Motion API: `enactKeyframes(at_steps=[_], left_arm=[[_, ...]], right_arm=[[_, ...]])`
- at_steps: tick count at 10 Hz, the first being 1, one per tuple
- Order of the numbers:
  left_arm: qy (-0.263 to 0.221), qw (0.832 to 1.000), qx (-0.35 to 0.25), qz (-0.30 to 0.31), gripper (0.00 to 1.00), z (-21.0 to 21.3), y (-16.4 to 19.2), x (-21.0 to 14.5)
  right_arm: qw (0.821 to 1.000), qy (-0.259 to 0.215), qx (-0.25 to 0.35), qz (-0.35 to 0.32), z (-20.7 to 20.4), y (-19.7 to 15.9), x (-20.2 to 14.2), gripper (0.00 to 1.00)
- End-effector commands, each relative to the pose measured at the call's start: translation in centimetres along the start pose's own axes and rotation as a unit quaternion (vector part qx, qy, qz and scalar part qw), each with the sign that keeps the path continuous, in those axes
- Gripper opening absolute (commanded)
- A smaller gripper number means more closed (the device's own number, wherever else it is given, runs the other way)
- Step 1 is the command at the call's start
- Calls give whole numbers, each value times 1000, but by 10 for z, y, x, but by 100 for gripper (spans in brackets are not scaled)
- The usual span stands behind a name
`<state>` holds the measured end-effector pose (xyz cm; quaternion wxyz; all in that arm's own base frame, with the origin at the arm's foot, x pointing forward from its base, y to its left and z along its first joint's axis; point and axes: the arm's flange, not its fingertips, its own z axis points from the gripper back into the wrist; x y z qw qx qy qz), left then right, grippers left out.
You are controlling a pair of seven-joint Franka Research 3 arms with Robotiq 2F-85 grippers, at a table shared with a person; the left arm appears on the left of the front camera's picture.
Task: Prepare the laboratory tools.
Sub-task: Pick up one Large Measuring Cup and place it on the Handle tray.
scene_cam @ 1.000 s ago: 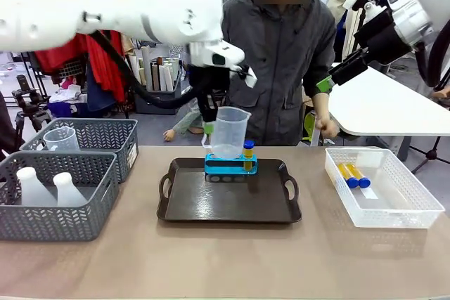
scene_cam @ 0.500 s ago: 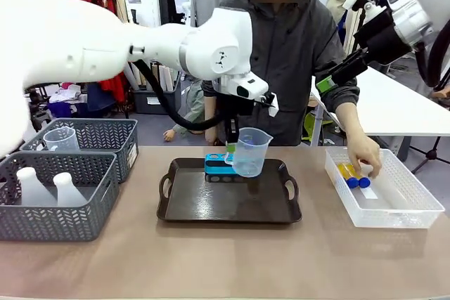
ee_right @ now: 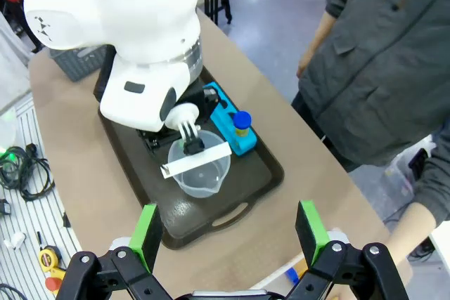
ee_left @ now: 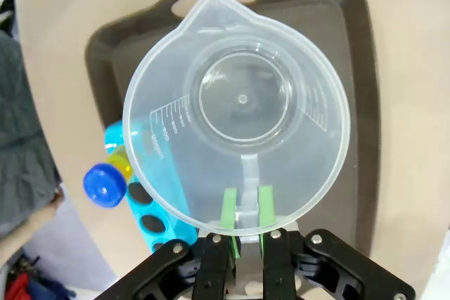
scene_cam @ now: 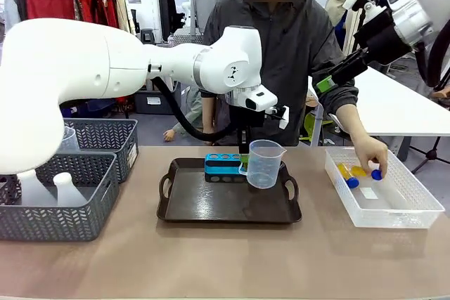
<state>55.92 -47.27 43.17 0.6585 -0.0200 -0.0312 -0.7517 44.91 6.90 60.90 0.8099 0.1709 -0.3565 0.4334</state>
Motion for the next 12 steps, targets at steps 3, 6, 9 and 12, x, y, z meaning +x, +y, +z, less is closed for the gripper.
enactKeyframes(at_steps=[3,6,9,12], left_arm=[[-14,999,-11,-49,0,-18,6,8],[-18,998,-13,-57,0,-33,8,7],[-23,998,-18,-55,8,-37,7,5],[-26,998,-26,-53,67,-39,6,2]], right_arm=[[1000,-14,8,-6,1,-1,2,100],[1000,-14,8,-6,1,-1,2,100],[1000,-14,8,-6,1,-1,2,100],[1000,-14,8,-6,1,-1,2,100]])
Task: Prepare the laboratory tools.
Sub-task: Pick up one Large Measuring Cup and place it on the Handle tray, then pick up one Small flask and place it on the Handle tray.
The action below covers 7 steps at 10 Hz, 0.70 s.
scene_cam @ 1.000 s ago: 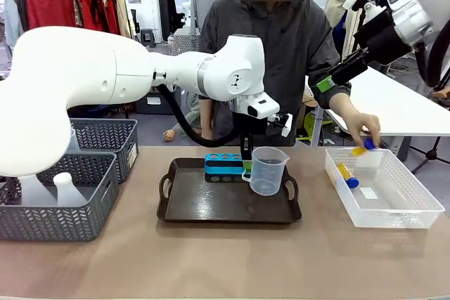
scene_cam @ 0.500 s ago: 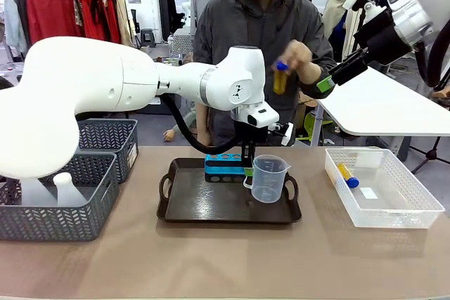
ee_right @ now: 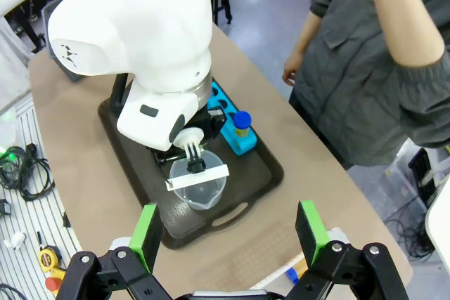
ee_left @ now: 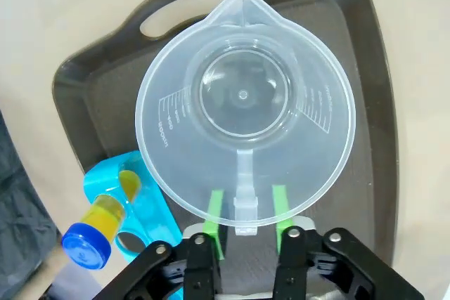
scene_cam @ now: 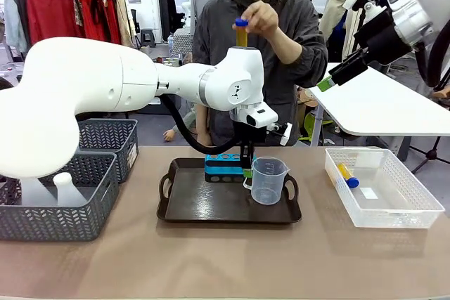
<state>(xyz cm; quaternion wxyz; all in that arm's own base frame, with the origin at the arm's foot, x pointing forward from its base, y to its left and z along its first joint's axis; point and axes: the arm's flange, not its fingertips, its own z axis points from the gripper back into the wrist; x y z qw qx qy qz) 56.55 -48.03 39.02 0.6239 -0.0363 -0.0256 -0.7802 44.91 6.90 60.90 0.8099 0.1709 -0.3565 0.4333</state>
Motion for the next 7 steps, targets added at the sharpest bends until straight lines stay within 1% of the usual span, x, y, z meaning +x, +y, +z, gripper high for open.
enactKeyframes(at_steps=[1,2,5,7], left_arm=[[-16,1000,-8,-8,86,3,-1,-3],[-17,1000,-6,-3,100,7,-2,-6],[-10,1000,4,20,100,26,-14,-15],[-6,1000,0,22,100,37,-19,-19]], right_arm=[[1000,-14,9,-6,1,-1,2,100],[1000,-14,9,-6,1,-1,2,100],[1000,-14,9,-6,1,-1,2,100],[1000,-14,9,-6,1,-1,2,100]])
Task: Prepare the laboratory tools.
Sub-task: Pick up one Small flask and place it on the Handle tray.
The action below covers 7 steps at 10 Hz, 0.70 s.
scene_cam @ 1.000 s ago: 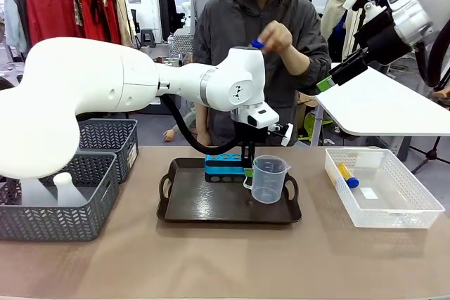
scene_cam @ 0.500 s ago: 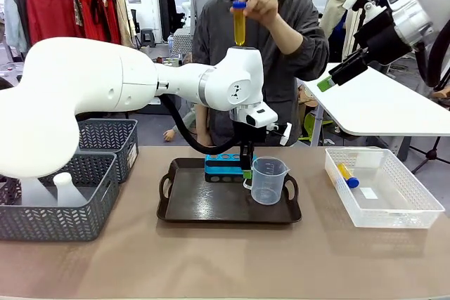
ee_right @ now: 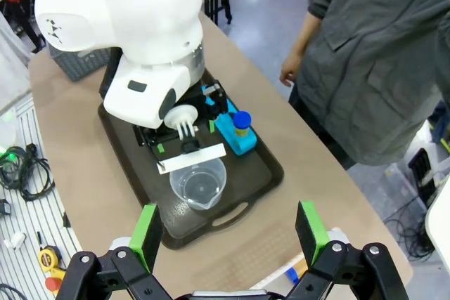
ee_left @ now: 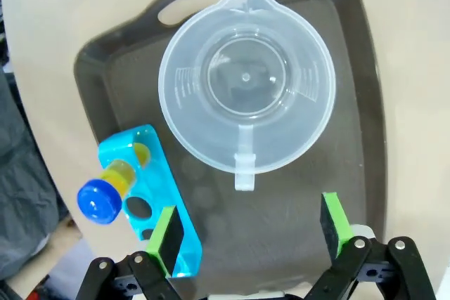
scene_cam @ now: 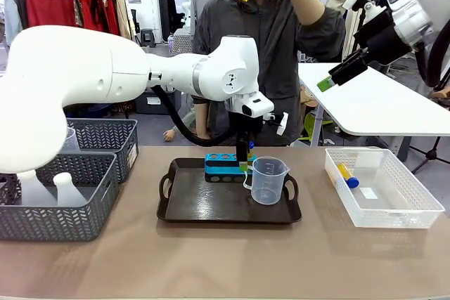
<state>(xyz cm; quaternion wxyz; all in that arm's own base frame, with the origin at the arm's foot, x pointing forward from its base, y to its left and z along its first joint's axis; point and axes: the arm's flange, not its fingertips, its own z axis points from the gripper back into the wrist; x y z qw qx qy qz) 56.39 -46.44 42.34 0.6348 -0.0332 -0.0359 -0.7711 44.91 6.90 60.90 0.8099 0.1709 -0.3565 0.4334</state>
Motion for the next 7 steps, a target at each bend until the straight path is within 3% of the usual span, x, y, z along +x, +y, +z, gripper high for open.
enactKeyframes(at_steps=[1,2,5,7], left_arm=[[1,999,-14,40,100,8,-13,-8],[0,1000,0,0,100,0,0,0],[1,1000,-3,9,100,2,-3,-1],[-1,999,19,29,100,44,-29,-18]], right_arm=[[1000,-14,8,-6,1,-1,2,100],[1000,-14,8,-6,1,-1,2,100],[1000,-14,8,-6,1,-1,2,100],[1000,-14,8,-6,1,-1,2,100]])
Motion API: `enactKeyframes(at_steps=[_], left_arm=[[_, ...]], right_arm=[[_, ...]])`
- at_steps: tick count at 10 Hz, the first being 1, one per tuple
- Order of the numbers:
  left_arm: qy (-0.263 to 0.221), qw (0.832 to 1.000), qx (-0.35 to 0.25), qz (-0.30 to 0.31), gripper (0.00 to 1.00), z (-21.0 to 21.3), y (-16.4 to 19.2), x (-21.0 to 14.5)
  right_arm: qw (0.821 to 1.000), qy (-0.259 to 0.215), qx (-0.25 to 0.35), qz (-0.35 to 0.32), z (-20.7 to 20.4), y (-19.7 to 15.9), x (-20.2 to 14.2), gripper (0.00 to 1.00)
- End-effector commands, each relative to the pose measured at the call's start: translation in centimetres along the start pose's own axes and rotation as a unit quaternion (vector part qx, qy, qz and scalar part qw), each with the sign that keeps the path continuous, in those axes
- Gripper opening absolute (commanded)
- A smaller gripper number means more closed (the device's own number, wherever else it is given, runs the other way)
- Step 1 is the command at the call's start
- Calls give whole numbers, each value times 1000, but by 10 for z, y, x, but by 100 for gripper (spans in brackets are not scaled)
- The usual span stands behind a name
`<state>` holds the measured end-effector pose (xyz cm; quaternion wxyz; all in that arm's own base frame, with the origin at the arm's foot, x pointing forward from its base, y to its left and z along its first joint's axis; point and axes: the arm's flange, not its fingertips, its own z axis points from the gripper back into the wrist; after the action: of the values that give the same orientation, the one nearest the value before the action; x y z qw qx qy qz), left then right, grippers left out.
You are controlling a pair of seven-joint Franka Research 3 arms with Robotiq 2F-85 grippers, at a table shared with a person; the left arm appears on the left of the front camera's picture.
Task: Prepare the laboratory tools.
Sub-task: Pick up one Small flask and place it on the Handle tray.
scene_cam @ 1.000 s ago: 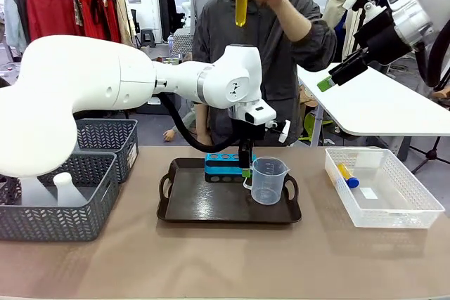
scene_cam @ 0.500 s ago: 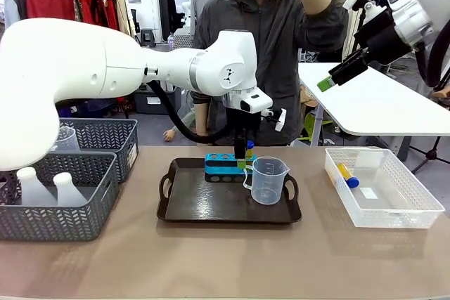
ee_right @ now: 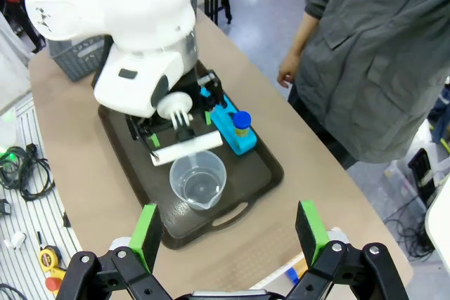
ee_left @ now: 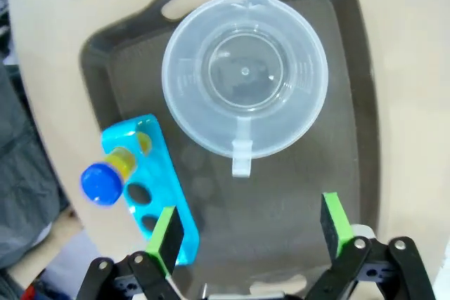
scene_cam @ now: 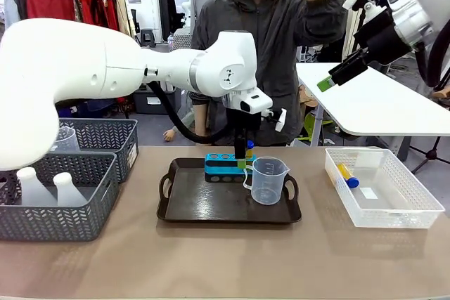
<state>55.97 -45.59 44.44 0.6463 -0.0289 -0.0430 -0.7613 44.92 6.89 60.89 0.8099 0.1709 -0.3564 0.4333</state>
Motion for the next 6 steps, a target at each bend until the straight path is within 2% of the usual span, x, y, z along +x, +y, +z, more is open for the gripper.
enactKeyframes(at_steps=[1,3,5,6], left_arm=[[-9,1000,6,16,100,38,-31,-19],[-10,998,21,56,100,71,-52,-30],[6,986,25,167,100,111,-78,-59],[12,973,29,229,100,123,-88,-82]], right_arm=[[1000,-14,8,-6,1,-1,2,100],[1000,-14,8,-6,1,-1,2,100],[1000,-14,8,-6,1,-1,2,100],[1000,-14,8,-6,1,-1,2,100]])
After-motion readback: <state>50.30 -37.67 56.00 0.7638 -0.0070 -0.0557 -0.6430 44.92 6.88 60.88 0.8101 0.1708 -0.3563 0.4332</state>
